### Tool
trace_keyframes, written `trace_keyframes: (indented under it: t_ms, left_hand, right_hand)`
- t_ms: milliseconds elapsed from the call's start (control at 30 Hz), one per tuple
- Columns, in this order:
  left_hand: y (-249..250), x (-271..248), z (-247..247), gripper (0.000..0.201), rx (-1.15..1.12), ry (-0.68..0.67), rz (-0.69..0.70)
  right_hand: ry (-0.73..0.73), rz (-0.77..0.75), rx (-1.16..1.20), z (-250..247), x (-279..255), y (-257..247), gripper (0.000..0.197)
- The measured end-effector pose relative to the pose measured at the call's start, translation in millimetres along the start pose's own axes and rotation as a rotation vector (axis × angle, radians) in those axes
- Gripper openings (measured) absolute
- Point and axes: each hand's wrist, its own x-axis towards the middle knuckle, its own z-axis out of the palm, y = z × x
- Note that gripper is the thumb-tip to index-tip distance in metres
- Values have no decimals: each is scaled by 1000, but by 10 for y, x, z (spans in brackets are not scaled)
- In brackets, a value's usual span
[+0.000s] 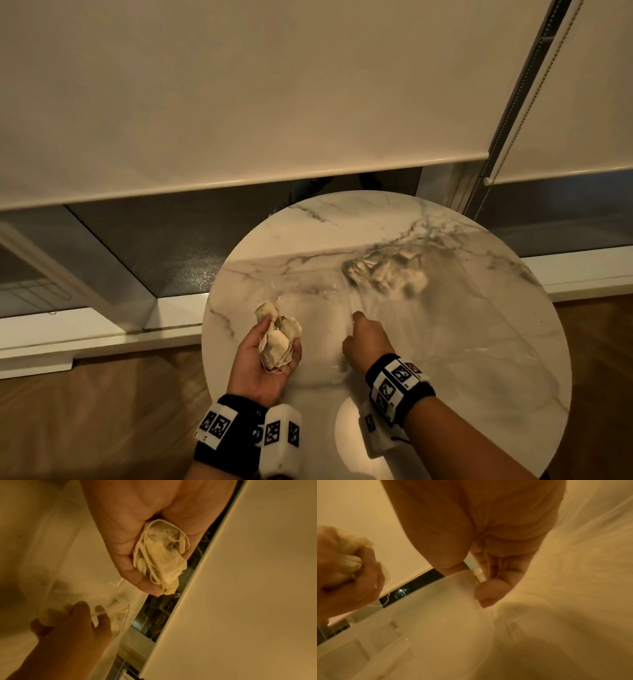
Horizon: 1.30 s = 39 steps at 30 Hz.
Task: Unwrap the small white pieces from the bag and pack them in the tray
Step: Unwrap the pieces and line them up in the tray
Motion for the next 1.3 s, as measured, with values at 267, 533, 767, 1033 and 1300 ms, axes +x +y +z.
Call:
trace_keyframes:
  t_ms: [267, 533, 767, 1033, 1300]
  left_hand:
    - [-68, -38, -153, 14, 38, 55, 9]
    - [-261, -82, -167, 14, 83, 41, -29]
    - [-375, -139, 8, 22, 116, -6, -70]
    - [-357, -118, 21, 40, 236, -154, -43]
    - [-354, -136, 25, 37, 410, -180, 34]
  right_hand:
    - [-59, 30, -42, -108, -242, 281, 33]
    - [-49, 22, -72, -170, -544, 425, 40]
    - [89, -416, 48, -547, -715, -148, 41]
    - [81, -444, 172, -363, -598, -352, 31]
    - [18, -410, 451, -408, -373, -457, 7]
